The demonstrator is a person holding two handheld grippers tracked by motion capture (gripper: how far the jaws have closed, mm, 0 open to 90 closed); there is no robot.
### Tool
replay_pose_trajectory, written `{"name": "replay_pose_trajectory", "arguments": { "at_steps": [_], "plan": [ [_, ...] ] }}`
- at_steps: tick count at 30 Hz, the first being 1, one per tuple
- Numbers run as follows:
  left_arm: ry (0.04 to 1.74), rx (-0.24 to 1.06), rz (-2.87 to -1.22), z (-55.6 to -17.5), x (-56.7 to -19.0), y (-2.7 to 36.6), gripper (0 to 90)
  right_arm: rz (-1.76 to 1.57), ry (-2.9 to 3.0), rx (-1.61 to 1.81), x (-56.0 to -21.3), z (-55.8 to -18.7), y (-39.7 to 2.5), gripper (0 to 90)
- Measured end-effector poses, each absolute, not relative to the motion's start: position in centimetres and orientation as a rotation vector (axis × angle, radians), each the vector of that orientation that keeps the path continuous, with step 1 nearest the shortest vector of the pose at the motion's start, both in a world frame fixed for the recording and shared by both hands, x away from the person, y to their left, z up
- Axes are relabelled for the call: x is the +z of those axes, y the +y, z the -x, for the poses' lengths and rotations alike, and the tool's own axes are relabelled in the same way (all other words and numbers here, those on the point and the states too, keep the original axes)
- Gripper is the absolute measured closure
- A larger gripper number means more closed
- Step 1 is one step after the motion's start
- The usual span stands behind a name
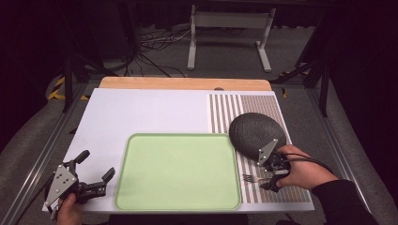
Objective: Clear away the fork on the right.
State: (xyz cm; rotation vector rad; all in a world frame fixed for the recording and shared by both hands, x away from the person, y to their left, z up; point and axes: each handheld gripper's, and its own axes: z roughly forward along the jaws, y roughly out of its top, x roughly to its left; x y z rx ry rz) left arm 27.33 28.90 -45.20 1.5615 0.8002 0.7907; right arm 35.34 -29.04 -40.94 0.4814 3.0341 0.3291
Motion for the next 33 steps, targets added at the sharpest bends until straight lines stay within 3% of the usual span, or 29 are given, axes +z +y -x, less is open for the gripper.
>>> {"name": "replay_pose_trajectory", "arguments": {
  "at_steps": [7,8,11,17,18,22,29,33],
  "plan": [
    [0.801,0.791,-1.560,-27.3,-45.2,28.9,0.0,-0.400,3.061,0.300,-41.1,-35.5,-28.9,20.5],
    [0.801,0.790,-1.562,-27.3,-45.2,28.9,0.0,-0.367,3.066,0.295,-41.1,-35.6,-28.8,26.9],
    [0.800,0.791,-1.563,-27.3,-45.2,28.9,0.0,-0.338,3.070,0.270,-41.1,-35.7,-28.8,28.5],
    [0.801,0.791,-1.560,-27.3,-45.2,28.9,0.0,-0.228,3.097,0.116,-41.2,-35.9,-28.7,54.5],
    [0.800,0.791,-1.560,-27.3,-45.2,28.9,0.0,-0.228,3.097,0.116,-41.2,-35.9,-28.7,54.5],
    [0.800,0.790,-1.564,-27.3,-45.2,28.9,0.0,-0.171,3.101,0.063,-41.2,-36.1,-28.6,69.4],
    [0.799,0.790,-1.565,-27.3,-45.2,28.9,0.0,-0.096,3.127,-0.008,-41.4,-36.1,-28.2,83.6],
    [0.799,0.790,-1.563,-27.3,-45.2,28.9,0.0,-0.069,3.127,-0.020,-41.4,-36.1,-28.0,84.9]
  ]
}}
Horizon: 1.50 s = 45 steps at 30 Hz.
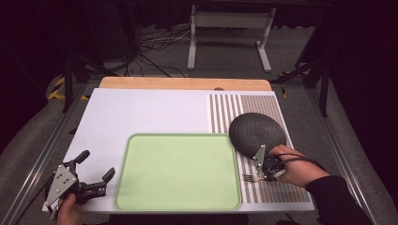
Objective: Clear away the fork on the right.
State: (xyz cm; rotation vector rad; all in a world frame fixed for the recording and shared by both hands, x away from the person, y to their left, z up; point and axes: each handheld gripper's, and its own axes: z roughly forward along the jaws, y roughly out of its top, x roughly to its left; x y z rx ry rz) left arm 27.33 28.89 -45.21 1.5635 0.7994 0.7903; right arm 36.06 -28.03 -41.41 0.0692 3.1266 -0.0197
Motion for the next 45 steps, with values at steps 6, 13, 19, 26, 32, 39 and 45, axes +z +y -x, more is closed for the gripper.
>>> {"name": "replay_pose_trajectory", "arguments": {
  "at_steps": [6,13,19,26,32,39,45],
  "plan": [
    [0.799,0.792,-1.562,-27.3,-45.2,28.9,0.0,-0.062,3.129,-0.029,-41.4,-36.0,-28.0,85.2],
    [0.799,0.791,-1.562,-27.3,-45.2,28.9,0.0,-0.093,3.128,-0.012,-41.2,-35.9,-28.1,85.5],
    [0.799,0.793,-1.560,-27.3,-45.2,28.9,0.0,-0.123,3.096,0.111,-39.7,-35.8,-28.3,85.6],
    [0.800,0.791,-1.561,-27.3,-45.2,28.9,0.0,-0.145,3.044,0.253,-37.9,-35.6,-28.6,85.6],
    [0.803,0.790,-1.560,-27.3,-45.2,28.9,0.0,-0.154,3.011,0.338,-36.8,-35.5,-28.5,85.6],
    [0.805,0.789,-1.559,-27.3,-45.2,28.9,0.0,-0.137,2.982,0.390,-35.5,-35.7,-27.9,85.6],
    [0.802,0.789,-1.559,-27.3,-45.2,28.9,0.0,-0.123,2.967,0.433,-34.6,-35.7,-27.2,85.6]
  ]
}}
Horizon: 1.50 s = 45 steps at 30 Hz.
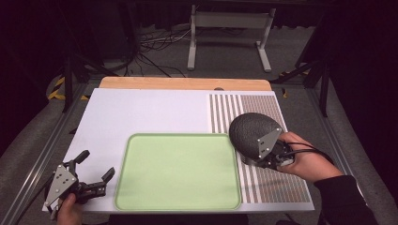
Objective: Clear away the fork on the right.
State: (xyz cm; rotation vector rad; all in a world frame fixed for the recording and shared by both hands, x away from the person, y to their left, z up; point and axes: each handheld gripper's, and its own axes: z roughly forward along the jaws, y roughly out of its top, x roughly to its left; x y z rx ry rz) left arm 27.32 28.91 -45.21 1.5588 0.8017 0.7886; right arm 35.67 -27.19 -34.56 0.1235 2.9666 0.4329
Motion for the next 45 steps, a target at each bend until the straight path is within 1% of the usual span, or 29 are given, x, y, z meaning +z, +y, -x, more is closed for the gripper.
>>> {"name": "replay_pose_trajectory", "arguments": {
  "at_steps": [22,26,34,45],
  "plan": [
    [0.795,0.792,-1.556,-27.3,-45.2,28.9,0.0,-0.209,2.963,0.441,-31.8,-36.3,-21.0,85.6],
    [0.794,0.791,-1.557,-27.3,-45.2,28.9,0.0,-0.305,2.959,0.454,-31.6,-36.5,-20.1,85.6],
    [0.793,0.790,-1.558,-27.3,-45.2,28.9,0.0,-0.372,2.936,0.474,-31.5,-36.9,-18.6,85.6],
    [0.790,0.790,-1.559,-27.3,-45.1,28.9,0.0,-0.642,2.880,0.491,-31.6,-37.2,-17.1,85.6]
  ]
}}
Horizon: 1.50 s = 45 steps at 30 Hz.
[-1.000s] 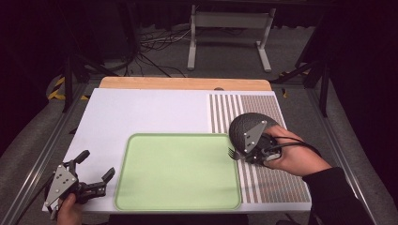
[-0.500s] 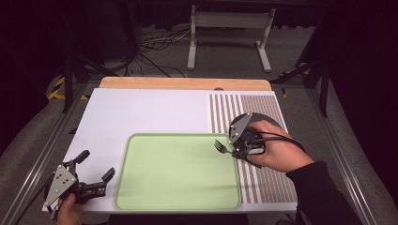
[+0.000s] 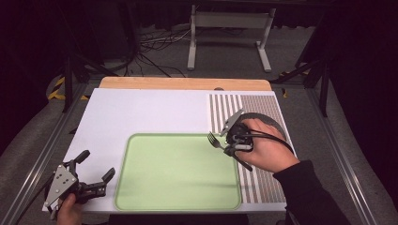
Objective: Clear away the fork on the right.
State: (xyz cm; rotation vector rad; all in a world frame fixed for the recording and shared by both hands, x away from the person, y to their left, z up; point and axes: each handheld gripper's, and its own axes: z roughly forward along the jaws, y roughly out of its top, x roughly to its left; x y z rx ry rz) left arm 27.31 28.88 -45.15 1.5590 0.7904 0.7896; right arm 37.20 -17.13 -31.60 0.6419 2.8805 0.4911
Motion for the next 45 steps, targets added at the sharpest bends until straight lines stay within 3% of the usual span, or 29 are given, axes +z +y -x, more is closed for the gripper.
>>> {"name": "replay_pose_trajectory", "arguments": {
  "at_steps": [19,45],
  "plan": [
    [0.787,0.788,-1.558,-27.3,-45.1,28.9,0.0,-1.070,2.807,0.533,-33.0,-37.4,-14.9,85.6],
    [0.787,0.786,-1.559,-27.3,-45.1,28.9,0.0,-1.360,2.772,0.457,-35.9,-38.4,-13.3,85.5]
  ]
}}
